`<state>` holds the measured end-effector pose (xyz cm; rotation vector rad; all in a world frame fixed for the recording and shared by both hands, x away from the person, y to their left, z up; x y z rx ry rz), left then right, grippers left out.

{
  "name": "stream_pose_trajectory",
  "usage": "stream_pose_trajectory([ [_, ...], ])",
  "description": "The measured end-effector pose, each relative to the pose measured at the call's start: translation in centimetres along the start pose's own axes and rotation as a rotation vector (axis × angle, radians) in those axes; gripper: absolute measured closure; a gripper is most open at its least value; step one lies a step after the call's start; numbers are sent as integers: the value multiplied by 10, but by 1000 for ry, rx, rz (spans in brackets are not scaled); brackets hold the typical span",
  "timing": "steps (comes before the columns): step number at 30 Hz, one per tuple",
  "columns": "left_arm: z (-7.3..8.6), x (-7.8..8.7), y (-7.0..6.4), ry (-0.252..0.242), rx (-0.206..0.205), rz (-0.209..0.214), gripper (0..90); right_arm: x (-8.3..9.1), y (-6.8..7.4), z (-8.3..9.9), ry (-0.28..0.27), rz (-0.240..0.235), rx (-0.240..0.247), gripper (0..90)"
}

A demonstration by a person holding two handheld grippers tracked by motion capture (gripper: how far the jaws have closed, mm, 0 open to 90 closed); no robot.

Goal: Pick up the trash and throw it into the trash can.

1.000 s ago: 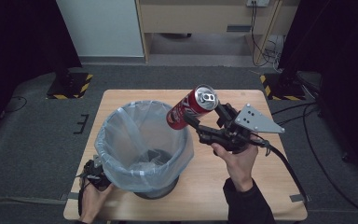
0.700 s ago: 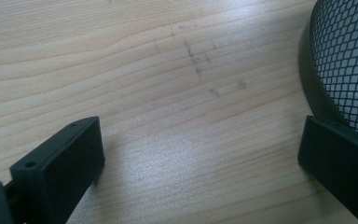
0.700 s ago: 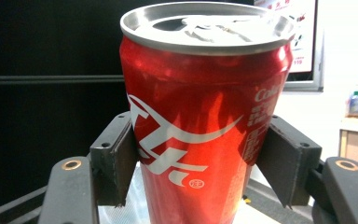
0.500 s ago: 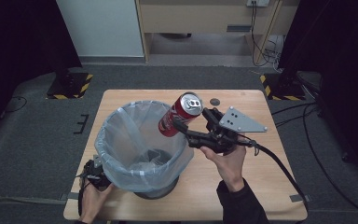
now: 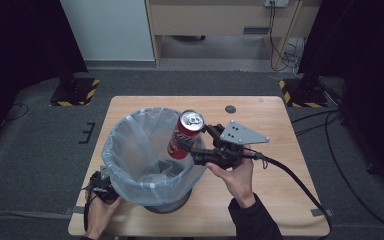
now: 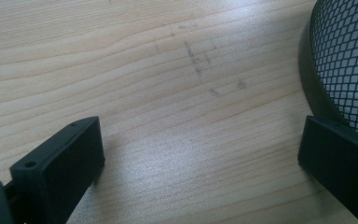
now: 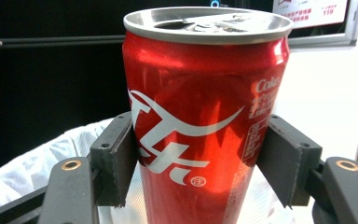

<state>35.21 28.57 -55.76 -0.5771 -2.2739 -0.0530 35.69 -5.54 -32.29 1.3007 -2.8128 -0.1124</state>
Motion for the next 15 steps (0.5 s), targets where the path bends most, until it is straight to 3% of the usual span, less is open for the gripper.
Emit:
stream_pose_trajectory([
  [15,0,0,0,0,0,0,0,-4,9,17,77,-14,44,315],
])
Point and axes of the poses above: each handheld gripper's, and its own axes: x roughly backward along the jaws, z roughly out of its underside, y roughly to its left, the point moved 3 cm from there along -x, roughly forward along the jaws, and after that the axes turned 11 degrees about z, right-handed, at the moved point
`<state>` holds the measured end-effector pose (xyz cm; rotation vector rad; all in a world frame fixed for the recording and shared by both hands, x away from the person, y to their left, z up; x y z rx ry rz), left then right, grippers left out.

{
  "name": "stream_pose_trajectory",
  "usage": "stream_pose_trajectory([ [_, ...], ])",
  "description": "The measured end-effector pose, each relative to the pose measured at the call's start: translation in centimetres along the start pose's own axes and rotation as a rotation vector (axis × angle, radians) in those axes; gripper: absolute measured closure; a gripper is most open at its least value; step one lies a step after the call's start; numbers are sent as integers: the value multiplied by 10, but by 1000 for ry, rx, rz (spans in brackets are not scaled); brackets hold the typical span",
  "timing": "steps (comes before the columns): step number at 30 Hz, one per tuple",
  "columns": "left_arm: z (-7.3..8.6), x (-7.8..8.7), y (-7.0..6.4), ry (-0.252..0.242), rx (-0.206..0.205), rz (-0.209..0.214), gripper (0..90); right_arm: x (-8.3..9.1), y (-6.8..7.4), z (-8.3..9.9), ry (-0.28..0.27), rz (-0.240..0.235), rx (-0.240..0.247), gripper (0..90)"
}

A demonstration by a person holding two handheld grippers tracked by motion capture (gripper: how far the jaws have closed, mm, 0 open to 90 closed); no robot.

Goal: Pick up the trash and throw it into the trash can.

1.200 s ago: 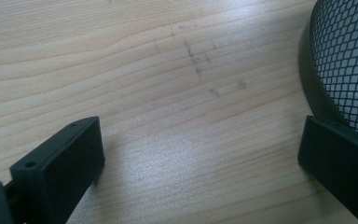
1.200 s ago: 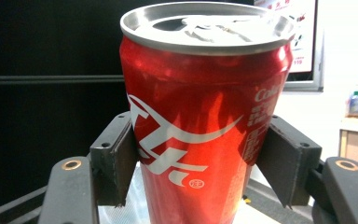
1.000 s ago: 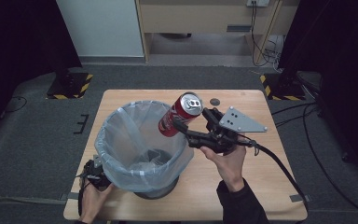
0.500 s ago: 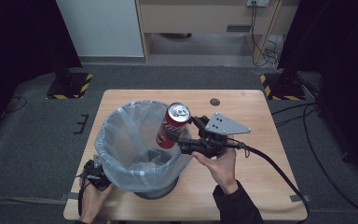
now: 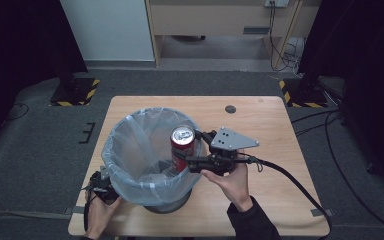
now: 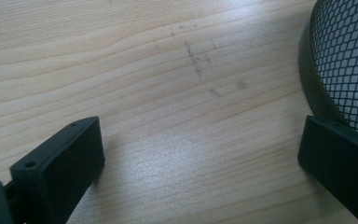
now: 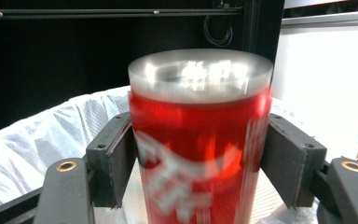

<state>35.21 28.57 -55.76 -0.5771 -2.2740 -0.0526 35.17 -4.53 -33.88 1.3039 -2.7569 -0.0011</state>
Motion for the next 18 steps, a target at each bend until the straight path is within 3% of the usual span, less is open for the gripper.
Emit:
stream_pose_trajectory([
  [10,0,0,0,0,0,1,0,6,-3,-8,-35,17,-7,321],
  [18,0,0,0,1,-1,0,0,24,-16,-28,-96,110,13,262],
])
Point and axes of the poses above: each handheld gripper's, and its own axes: x roughly backward along the jaws, z roughly out of its underside, y roughly to its left, the point moved 3 cm from there along -x, roughly forward along the jaws, and after that the axes turned 11 degrees about z, right-handed, at the moved point
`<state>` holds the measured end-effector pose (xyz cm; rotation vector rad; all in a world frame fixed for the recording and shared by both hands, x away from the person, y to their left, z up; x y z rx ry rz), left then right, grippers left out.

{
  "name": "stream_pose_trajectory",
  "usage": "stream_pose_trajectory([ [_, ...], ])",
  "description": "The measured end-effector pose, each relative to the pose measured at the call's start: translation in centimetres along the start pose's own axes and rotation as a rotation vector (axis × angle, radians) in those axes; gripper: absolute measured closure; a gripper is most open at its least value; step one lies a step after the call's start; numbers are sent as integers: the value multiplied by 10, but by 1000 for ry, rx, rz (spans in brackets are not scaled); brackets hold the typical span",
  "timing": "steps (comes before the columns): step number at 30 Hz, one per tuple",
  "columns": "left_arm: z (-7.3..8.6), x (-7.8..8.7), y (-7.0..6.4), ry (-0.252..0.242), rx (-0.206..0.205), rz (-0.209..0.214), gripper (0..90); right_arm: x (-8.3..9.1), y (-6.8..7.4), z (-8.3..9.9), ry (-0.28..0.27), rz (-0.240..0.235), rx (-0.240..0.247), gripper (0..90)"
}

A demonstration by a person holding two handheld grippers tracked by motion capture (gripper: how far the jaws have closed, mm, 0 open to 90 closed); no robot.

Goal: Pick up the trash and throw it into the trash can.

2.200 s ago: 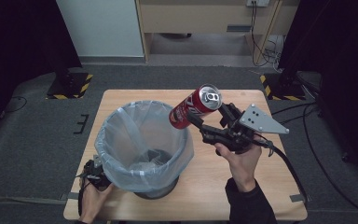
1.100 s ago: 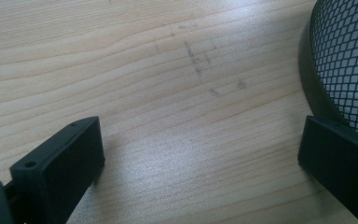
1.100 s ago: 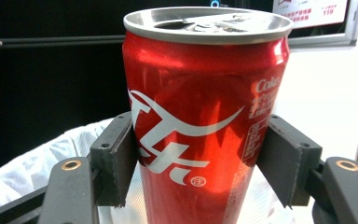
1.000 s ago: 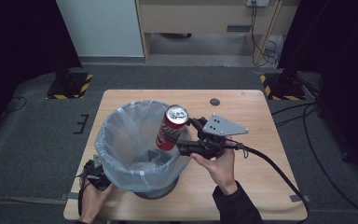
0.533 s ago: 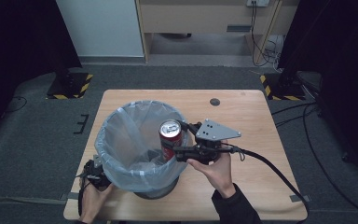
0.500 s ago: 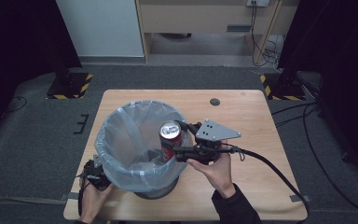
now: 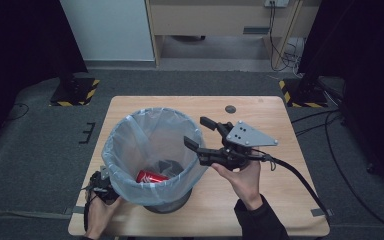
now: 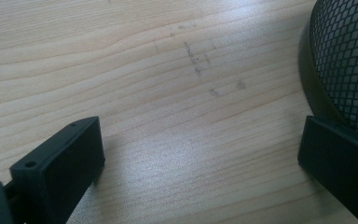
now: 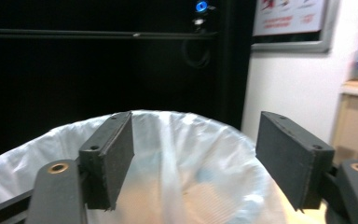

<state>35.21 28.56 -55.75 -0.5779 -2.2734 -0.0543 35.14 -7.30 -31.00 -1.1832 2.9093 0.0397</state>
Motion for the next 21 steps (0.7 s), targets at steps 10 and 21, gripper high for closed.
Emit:
stream_pose_trajectory([
  [10,0,0,0,0,0,0,0,27,-40,4,-42,137,-50,240],
  [21,0,0,0,-1,1,-1,0,67,-72,44,27,227,-78,207],
])
Point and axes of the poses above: each handheld gripper's, and its own axes: x roughly backward along the jaws, z roughly out of its underside, y roughly to its left, the point moved 3 cm from there along -x, roughly forward along the jaws, and after that the axes turned 11 degrees about z, right-handed, at the moved point
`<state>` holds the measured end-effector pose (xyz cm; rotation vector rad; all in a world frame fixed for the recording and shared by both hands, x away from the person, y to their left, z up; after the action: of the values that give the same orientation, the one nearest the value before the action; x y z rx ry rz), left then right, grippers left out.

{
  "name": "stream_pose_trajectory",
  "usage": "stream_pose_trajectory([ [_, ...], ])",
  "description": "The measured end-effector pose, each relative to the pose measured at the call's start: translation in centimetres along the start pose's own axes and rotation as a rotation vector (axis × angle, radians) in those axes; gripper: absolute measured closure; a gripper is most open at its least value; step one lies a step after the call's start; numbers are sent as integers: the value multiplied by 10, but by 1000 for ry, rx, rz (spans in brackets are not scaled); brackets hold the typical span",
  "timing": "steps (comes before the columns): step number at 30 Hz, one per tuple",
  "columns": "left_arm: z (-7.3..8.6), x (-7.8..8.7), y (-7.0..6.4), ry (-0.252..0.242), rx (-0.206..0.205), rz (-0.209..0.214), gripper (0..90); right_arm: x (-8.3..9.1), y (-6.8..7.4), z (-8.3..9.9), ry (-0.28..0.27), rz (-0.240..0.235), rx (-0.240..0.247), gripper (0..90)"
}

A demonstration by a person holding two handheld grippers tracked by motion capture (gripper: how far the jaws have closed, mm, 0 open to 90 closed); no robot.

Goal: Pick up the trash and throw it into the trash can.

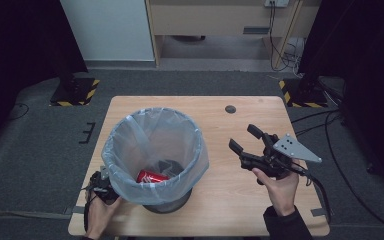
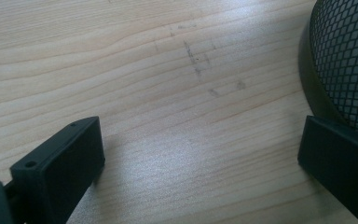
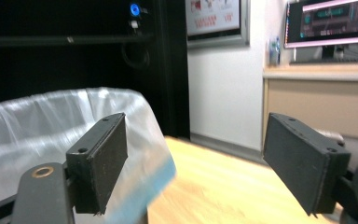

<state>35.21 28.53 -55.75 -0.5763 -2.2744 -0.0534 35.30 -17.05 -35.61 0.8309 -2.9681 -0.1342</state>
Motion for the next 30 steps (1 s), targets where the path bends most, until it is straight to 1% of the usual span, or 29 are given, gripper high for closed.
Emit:
stream_pose_trajectory([
  [1,0,0,0,0,0,0,0,0,0,0,0,0,0,207],
  [2,0,0,0,0,0,0,0,2,-5,6,14,16,10,202],
  [3,0,0,0,0,0,0,0,2,-5,6,14,16,10,202],
  [4,0,0,0,0,0,0,0,2,-7,10,28,20,13,199],
  [5,0,0,0,0,0,0,0,3,-12,17,58,33,12,185],
  [6,0,0,0,0,-1,1,0,3,-16,22,71,48,16,183],
  [7,0,0,0,0,-1,1,0,3,-16,22,71,48,16,183],
  [8,0,0,0,0,-1,1,0,4,-18,26,84,55,11,179],
  [9,0,0,0,0,-1,1,0,4,-21,31,105,61,8,176],
  [10,0,0,0,0,-2,1,0,3,-27,42,146,86,5,170],
  [11,0,0,0,0,-2,2,0,3,-27,42,146,86,5,170],
  [12,0,0,0,0,-2,2,0,2,-31,48,168,107,18,169],
  [15,0,0,0,0,-2,2,0,0,-41,68,228,142,18,171],
  [16,0,0,0,0,-3,2,0,-2,-47,84,289,175,30,182],
  [17,0,0,0,0,-3,3,0,-2,-47,84,289,175,30,182],
  [18,0,0,0,0,-4,3,0,-5,-53,101,353,206,61,181],
  [19,0,0,0,0,-4,3,0,-5,-53,101,353,206,61,181],
  [20,0,0,0,0,-4,3,0,-7,-56,108,383,214,75,181],
  [21,0,0,0,0,-4,4,0,-8,-59,116,409,222,77,181],
  [22,0,0,-1,1,-5,4,0,-10,-63,130,455,233,79,179],
  [23,0,0,-1,1,-5,4,0,-10,-63,130,455,233,79,179],
  [27,0,0,-1,1,-5,4,0,-11,-72,151,530,268,107,176],
  [30,0,0,-1,1,-5,5,0,-8,-80,164,567,297,94,176],
])
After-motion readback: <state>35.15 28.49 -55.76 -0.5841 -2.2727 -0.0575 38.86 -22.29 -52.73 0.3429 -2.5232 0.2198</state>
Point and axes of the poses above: each handheld gripper's, and its own axes: x roughly backward along the jaws, z roughly out of its underside, y roughly to its left, the point moved 3 cm from there along -x, roughly forward along the jaws, and after that the axes turned 11 degrees about z, right-handed, at the moved point
